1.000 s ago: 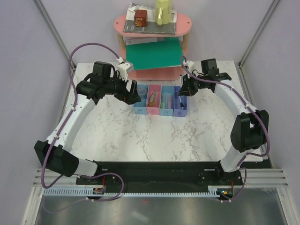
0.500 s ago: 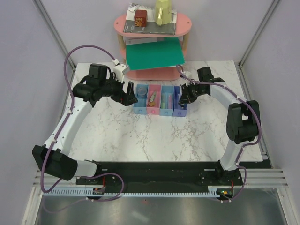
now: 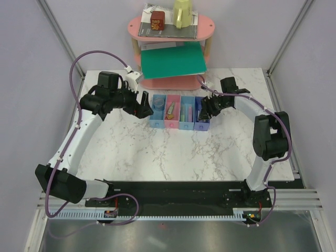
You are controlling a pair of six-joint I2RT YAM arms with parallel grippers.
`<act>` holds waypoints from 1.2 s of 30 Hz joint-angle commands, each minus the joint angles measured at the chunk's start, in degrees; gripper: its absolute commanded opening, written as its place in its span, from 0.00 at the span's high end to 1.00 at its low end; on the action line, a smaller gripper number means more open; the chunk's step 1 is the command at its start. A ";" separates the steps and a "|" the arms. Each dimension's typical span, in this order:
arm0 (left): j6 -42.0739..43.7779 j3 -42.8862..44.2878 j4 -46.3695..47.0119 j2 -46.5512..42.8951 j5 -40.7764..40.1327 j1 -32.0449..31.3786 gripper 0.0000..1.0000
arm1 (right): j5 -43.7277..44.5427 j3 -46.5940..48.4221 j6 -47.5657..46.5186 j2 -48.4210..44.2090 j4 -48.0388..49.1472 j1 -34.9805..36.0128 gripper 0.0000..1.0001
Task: Sort the stationery into containers
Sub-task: Place the pen in the storage box, then reset both arms
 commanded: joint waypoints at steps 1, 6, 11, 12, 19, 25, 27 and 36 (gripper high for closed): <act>1.54 -0.88 1.24 -2.24 0.18 0.36 0.00 | -0.43 0.79 -0.12 -3.02 1.58 0.02 0.37; 0.92 -1.58 2.30 -2.86 -0.52 0.36 0.00 | 0.18 3.96 -0.03 -7.24 -0.26 0.20 0.32; 0.13 -0.88 2.74 -2.24 -4.89 0.36 0.00 | 10.34 8.97 -0.81 -12.68 -4.48 2.21 0.17; -0.05 -0.53 2.74 -1.98 -5.87 0.45 0.00 | 11.94 9.84 -1.25 -13.13 -7.62 2.57 0.10; 2.58 0.35 -0.33 -2.15 -13.70 0.54 0.00 | 26.27 11.09 -2.57 -21.73 -14.33 3.01 0.02; 4.35 0.97 -4.46 -4.69 -8.53 7.55 0.00 | 19.62 13.28 -5.21 -28.94 -21.98 -5.94 0.02; 5.31 0.71 -4.73 -6.10 -4.66 12.11 0.00 | 17.77 12.76 -6.35 -30.62 -21.98 -8.49 0.02; 11.29 -2.01 -8.07 -12.43 -1.14 21.19 0.00 | 12.58 12.31 -7.32 -33.35 -23.83 -15.71 0.02</act>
